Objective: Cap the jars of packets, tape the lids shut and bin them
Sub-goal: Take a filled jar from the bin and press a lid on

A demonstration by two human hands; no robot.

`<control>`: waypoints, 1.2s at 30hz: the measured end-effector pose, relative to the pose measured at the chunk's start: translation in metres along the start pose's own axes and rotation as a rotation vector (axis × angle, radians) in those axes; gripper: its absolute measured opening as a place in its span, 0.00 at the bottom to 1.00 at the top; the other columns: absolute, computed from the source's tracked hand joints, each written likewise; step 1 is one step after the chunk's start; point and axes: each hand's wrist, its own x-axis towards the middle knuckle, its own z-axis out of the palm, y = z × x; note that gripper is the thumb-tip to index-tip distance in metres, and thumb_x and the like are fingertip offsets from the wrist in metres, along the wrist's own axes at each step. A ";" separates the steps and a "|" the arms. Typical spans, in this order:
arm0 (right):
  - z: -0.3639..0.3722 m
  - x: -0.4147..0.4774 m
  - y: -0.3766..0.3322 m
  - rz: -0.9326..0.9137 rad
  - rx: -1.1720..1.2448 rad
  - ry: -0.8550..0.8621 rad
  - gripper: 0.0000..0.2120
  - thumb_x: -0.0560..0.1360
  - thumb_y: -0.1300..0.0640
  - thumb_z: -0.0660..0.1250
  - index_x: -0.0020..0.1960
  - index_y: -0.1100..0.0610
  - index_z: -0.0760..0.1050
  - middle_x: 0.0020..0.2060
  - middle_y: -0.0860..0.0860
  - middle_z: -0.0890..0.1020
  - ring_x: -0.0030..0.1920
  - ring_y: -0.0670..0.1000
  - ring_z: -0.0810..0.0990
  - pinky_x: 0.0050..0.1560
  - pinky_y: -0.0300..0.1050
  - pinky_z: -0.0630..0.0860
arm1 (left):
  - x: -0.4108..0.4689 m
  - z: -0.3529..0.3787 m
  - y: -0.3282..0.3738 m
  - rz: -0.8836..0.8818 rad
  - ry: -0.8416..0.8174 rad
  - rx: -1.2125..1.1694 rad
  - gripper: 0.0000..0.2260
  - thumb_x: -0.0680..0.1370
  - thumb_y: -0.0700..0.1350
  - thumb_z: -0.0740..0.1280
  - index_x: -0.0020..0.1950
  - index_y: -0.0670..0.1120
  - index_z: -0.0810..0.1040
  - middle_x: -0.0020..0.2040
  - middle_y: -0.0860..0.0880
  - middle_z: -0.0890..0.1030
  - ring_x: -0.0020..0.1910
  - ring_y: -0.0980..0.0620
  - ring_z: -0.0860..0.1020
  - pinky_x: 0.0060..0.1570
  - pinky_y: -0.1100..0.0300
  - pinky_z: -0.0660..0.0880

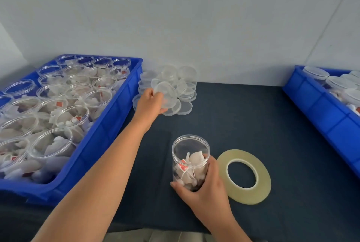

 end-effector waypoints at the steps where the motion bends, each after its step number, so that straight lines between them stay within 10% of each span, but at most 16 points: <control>1: 0.000 -0.001 -0.001 0.002 0.009 -0.003 0.40 0.60 0.32 0.82 0.65 0.37 0.65 0.53 0.38 0.79 0.52 0.43 0.82 0.47 0.32 0.77 | -0.020 -0.004 0.008 0.017 -0.099 -0.090 0.14 0.80 0.50 0.70 0.63 0.45 0.78 0.60 0.48 0.83 0.58 0.50 0.86 0.54 0.49 0.86; 8: -0.002 -0.005 -0.007 -0.029 0.013 -0.033 0.39 0.62 0.35 0.82 0.66 0.37 0.64 0.58 0.36 0.78 0.56 0.44 0.82 0.51 0.39 0.81 | -0.150 -0.033 0.023 0.405 -0.517 0.545 0.05 0.81 0.55 0.60 0.52 0.56 0.69 0.61 0.59 0.83 0.50 0.59 0.83 0.46 0.56 0.80; 12: -0.001 -0.008 -0.010 -0.081 -0.030 -0.044 0.41 0.64 0.36 0.82 0.67 0.36 0.61 0.58 0.33 0.77 0.55 0.42 0.82 0.49 0.38 0.82 | -0.179 -0.040 0.031 0.366 -0.637 0.583 0.20 0.78 0.65 0.68 0.65 0.64 0.66 0.73 0.69 0.70 0.72 0.66 0.70 0.63 0.61 0.75; 15: -0.001 -0.008 -0.012 -0.100 -0.046 -0.064 0.41 0.65 0.37 0.82 0.69 0.33 0.60 0.61 0.32 0.76 0.57 0.41 0.82 0.50 0.36 0.81 | -0.188 -0.034 0.035 0.371 -0.628 0.762 0.35 0.75 0.70 0.69 0.78 0.71 0.55 0.71 0.69 0.63 0.73 0.65 0.66 0.68 0.56 0.72; 26: 0.003 -0.003 -0.012 -0.207 -0.153 -0.074 0.33 0.72 0.40 0.75 0.73 0.40 0.66 0.64 0.30 0.71 0.61 0.42 0.79 0.52 0.31 0.76 | -0.222 0.017 0.033 0.454 -0.328 1.296 0.32 0.80 0.73 0.53 0.81 0.59 0.56 0.73 0.53 0.66 0.68 0.50 0.69 0.58 0.53 0.78; 31: 0.003 -0.006 -0.020 -0.354 -0.241 -0.033 0.24 0.77 0.44 0.66 0.71 0.44 0.66 0.60 0.38 0.74 0.54 0.43 0.79 0.50 0.34 0.78 | -0.235 0.028 0.021 0.437 -0.164 1.364 0.35 0.77 0.74 0.42 0.76 0.57 0.62 0.64 0.51 0.69 0.57 0.49 0.71 0.47 0.54 0.78; 36: -0.002 -0.004 -0.016 -0.216 -0.069 -0.069 0.31 0.70 0.41 0.78 0.65 0.33 0.64 0.59 0.33 0.77 0.57 0.41 0.82 0.49 0.37 0.81 | -0.217 0.016 0.023 0.592 -0.334 1.201 0.29 0.75 0.78 0.53 0.65 0.61 0.72 0.60 0.60 0.72 0.58 0.57 0.72 0.54 0.58 0.76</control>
